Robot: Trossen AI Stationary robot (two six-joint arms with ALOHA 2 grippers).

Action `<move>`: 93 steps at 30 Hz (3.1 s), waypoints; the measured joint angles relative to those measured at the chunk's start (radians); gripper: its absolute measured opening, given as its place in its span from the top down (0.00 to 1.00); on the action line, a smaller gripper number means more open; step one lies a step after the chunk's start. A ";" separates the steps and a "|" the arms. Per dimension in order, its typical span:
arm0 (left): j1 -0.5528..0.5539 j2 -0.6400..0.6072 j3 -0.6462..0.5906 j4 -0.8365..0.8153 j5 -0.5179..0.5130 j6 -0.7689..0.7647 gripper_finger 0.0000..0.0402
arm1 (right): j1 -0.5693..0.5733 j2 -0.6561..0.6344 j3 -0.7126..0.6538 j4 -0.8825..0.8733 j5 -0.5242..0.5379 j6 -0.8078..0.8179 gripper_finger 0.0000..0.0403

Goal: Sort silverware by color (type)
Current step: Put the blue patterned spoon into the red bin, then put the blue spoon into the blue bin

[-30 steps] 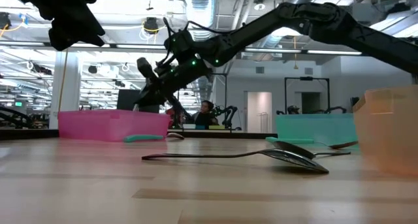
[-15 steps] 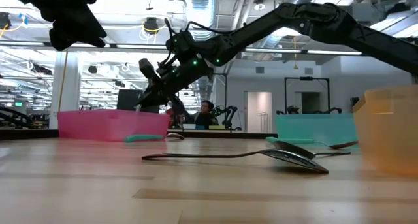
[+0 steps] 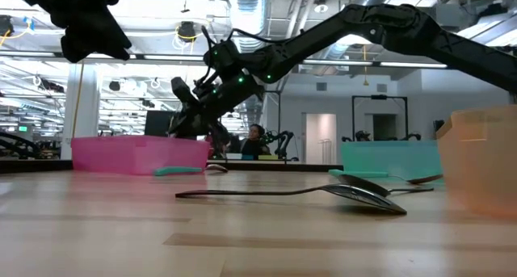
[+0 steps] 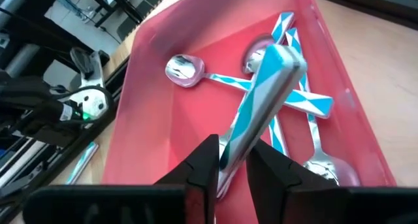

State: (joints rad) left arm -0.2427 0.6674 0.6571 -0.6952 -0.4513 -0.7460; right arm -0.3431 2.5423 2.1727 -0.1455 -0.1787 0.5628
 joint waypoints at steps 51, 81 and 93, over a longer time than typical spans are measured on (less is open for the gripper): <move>0.000 0.000 0.000 -0.034 -0.052 0.022 0.72 | -0.007 -0.060 -0.001 -0.162 -0.004 -0.472 0.55; 0.101 0.519 0.000 0.426 -0.005 0.204 0.72 | -0.052 -0.806 0.001 -1.141 0.239 -0.662 0.55; 0.247 0.781 0.146 0.446 0.038 0.295 0.72 | -0.038 -0.838 0.001 -1.251 0.235 -0.570 0.55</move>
State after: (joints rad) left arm 0.0044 1.4486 0.8026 -0.2490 -0.4136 -0.4507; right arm -0.3810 1.7048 2.1735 -1.3966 0.0566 -0.0074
